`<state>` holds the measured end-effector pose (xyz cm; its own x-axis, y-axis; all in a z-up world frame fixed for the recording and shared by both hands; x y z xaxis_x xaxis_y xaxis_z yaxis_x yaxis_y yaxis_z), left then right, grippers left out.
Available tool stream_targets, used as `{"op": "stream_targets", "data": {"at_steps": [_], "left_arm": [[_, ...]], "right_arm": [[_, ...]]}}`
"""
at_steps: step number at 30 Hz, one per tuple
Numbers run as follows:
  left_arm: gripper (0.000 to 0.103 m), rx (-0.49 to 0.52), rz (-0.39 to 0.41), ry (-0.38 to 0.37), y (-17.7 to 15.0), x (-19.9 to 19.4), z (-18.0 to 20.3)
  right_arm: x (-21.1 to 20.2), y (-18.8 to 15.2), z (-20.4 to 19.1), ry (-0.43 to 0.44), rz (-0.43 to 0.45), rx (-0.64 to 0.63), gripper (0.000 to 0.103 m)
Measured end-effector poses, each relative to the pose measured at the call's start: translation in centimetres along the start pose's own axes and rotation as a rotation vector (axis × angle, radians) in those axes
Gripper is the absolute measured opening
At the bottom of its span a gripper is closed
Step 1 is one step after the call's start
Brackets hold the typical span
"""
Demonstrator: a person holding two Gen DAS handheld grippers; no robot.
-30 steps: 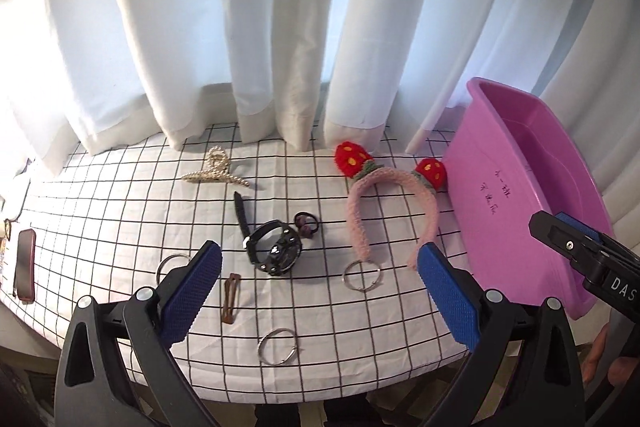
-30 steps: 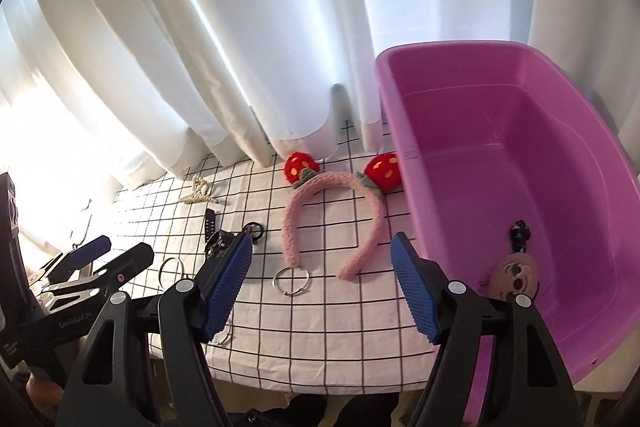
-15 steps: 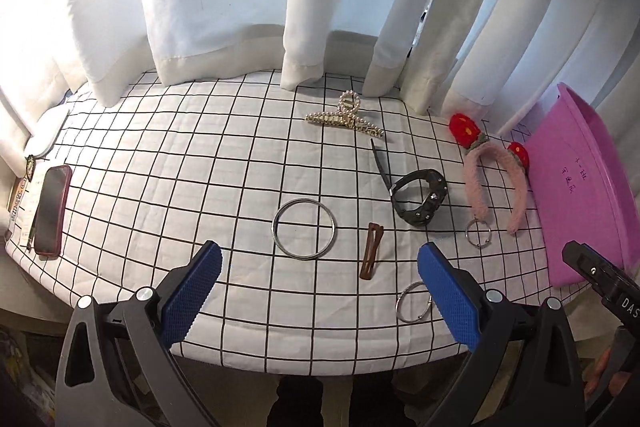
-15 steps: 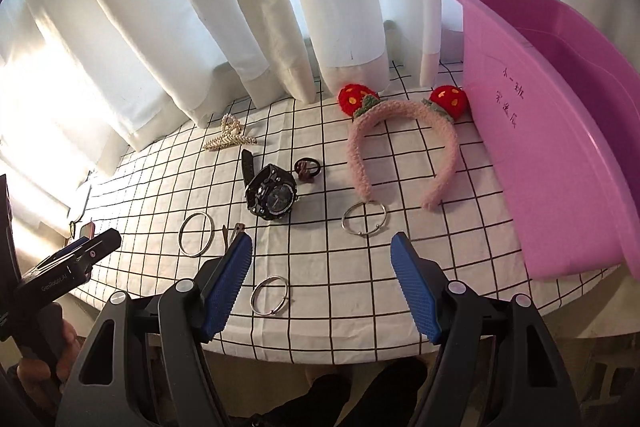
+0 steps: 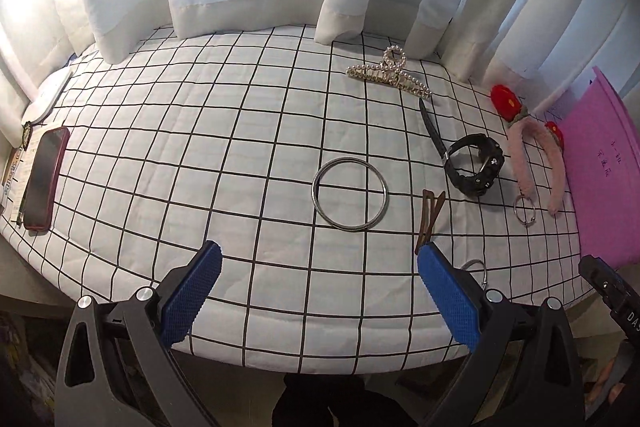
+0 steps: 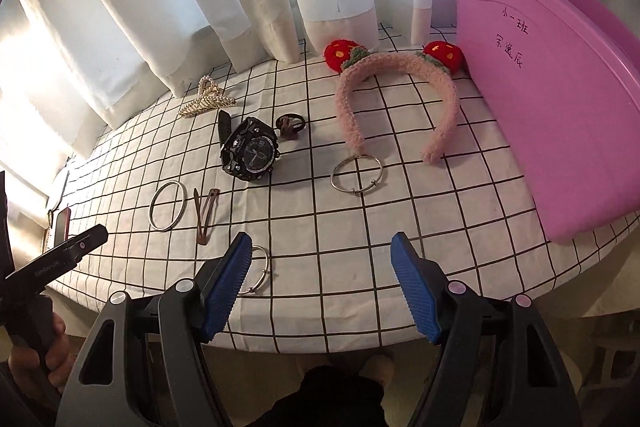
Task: Organize jewelry
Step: 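Move both tools back over the table toward the silver bangle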
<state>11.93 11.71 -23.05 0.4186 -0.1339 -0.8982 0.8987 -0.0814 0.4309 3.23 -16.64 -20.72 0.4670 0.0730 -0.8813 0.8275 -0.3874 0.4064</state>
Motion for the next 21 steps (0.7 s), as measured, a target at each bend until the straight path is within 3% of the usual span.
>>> {"op": "stream_targets", "data": {"at_steps": [10,21], "left_arm": [[0.097,-0.063,0.038,0.043,-0.2,5.0,0.0],[0.097,-0.019,0.085,0.044,-0.4,8.3,1.0]], "right_arm": [[5.3,1.0,2.1,0.006,0.025,-0.044,0.069],[8.2,1.7,2.1,0.032,0.071,-0.075,0.069]]}}
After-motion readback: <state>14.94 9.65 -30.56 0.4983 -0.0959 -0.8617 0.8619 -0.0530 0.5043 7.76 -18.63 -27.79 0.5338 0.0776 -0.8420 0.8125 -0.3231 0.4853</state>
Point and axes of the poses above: each gripper's, at about its wrist camera, not at the fingertips, and x roughly the way its jaws point, z to its right, y to its top, the point moved 10 cm from there along x, roughly the way its jaws point, and after that the axes turned 3 degrees about x, right-handed, at the moved point
